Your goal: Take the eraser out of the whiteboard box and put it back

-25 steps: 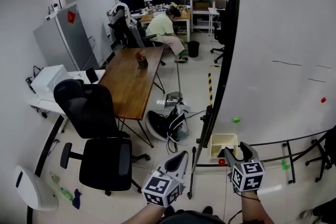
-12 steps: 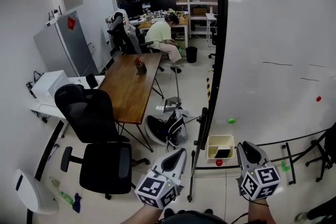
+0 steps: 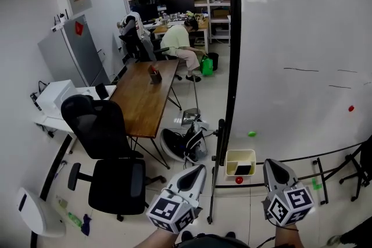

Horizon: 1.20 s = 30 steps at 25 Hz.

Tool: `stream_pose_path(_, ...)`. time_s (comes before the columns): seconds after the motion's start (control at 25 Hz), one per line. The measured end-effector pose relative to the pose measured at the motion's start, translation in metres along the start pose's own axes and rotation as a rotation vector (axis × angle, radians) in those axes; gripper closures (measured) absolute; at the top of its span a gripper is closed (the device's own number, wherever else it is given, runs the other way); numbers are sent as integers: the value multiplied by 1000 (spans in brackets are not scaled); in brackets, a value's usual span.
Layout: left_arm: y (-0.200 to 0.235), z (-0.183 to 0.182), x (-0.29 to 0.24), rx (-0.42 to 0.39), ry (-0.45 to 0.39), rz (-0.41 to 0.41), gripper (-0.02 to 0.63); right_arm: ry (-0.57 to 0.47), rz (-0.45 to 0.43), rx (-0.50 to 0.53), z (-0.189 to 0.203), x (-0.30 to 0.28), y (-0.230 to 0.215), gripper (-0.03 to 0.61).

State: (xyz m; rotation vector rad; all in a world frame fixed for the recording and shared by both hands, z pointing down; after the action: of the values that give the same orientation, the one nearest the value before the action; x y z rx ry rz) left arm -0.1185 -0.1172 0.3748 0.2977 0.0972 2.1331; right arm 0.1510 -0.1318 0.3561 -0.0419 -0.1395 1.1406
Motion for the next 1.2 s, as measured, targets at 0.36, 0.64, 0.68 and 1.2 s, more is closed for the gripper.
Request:
stream_pose_path(0.36, -42, -4, 8, -23, -12, -61, 586, -17, -87, -20, -14, 28, -20, 561)
stream_pose_path(0.64, -69, -13, 42, -66, -55, -129, 586, -7, -181, -43, -9, 36, -16, 561)
stream_pose_path(0.68, -70, -15, 49, -72, -61, -130, 586, -13, -184, -44, -9, 38, -11, 561)
stream_pose_path(1.2, -56, -31, 205, -19, -77, -59, 586, -41, -99, -36, -9, 135, 122, 561)
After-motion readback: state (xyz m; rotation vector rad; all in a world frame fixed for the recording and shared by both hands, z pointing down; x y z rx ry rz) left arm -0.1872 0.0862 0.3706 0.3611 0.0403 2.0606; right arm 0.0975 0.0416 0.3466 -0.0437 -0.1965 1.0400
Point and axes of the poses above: the fingertips, and each gripper's own axes: x backward along the fingers, y to its left, z out of its underside, the point moved 9 cm from there along x, backward along the fingers, and after that the axes turned 11 degrees about -y, right-handed, at the moved point
